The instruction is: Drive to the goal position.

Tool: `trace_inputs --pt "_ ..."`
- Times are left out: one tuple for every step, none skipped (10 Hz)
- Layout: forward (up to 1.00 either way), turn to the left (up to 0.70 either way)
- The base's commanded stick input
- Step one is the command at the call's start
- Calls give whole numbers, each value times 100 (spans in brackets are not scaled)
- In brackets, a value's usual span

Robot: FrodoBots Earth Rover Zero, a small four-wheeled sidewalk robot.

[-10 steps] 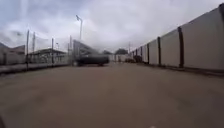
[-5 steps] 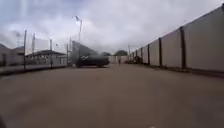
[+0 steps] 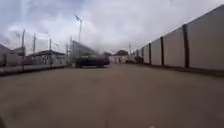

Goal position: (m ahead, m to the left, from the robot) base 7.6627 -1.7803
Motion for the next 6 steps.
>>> trace_inputs --pt "50 0" --pt "50 0" --pt "50 0" --pt "50 0" --pt "50 0" --pt "50 0"
